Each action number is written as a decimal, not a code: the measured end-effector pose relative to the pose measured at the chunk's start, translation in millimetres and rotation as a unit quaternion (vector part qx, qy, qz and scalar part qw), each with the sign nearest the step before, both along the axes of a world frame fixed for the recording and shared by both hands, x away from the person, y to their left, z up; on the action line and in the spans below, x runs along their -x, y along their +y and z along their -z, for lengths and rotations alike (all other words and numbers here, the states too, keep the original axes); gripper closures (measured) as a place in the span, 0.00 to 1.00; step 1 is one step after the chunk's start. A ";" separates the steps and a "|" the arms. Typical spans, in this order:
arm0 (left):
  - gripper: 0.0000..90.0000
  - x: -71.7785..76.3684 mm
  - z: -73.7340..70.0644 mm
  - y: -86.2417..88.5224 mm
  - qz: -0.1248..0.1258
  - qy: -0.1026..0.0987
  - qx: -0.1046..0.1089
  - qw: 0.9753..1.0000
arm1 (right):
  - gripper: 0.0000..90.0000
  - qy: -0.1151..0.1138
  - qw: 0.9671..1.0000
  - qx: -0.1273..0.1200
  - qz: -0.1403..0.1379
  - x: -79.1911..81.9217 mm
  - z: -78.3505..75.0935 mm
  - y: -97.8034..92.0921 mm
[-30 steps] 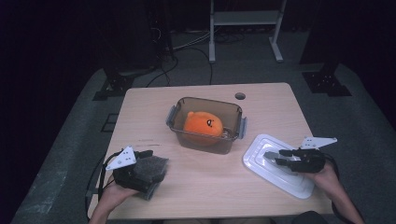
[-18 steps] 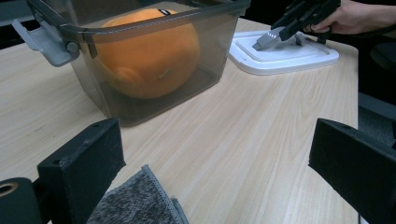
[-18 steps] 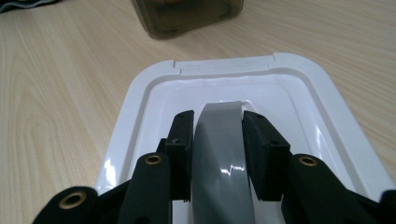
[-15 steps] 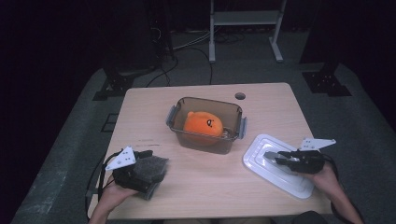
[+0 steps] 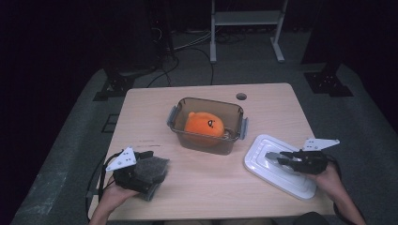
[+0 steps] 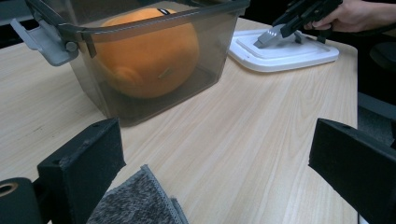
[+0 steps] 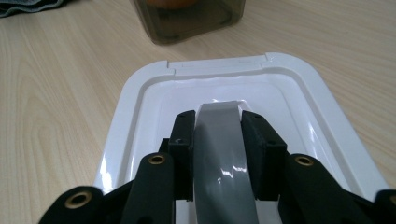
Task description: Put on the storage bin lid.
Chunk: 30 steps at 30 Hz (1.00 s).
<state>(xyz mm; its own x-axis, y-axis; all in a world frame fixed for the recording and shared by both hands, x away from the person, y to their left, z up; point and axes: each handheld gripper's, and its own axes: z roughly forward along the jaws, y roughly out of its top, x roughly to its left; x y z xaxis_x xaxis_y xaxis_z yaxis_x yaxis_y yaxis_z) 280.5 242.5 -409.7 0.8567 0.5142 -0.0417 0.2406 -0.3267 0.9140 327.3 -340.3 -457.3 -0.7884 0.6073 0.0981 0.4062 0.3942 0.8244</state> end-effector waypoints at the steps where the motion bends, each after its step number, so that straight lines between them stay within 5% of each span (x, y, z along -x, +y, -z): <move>1: 0.03 0.1 -0.1 0.0 0.000 0.000 0.000 1.000 | 0.73 0.000 1.000 -0.001 0.000 0.1 -1.6 -0.4; 30: 0.03 0.5 0.7 0.0 0.001 0.002 -0.002 1.000 | 0.73 -0.036 0.999 -0.019 -0.009 15.5 -61.8 -11.7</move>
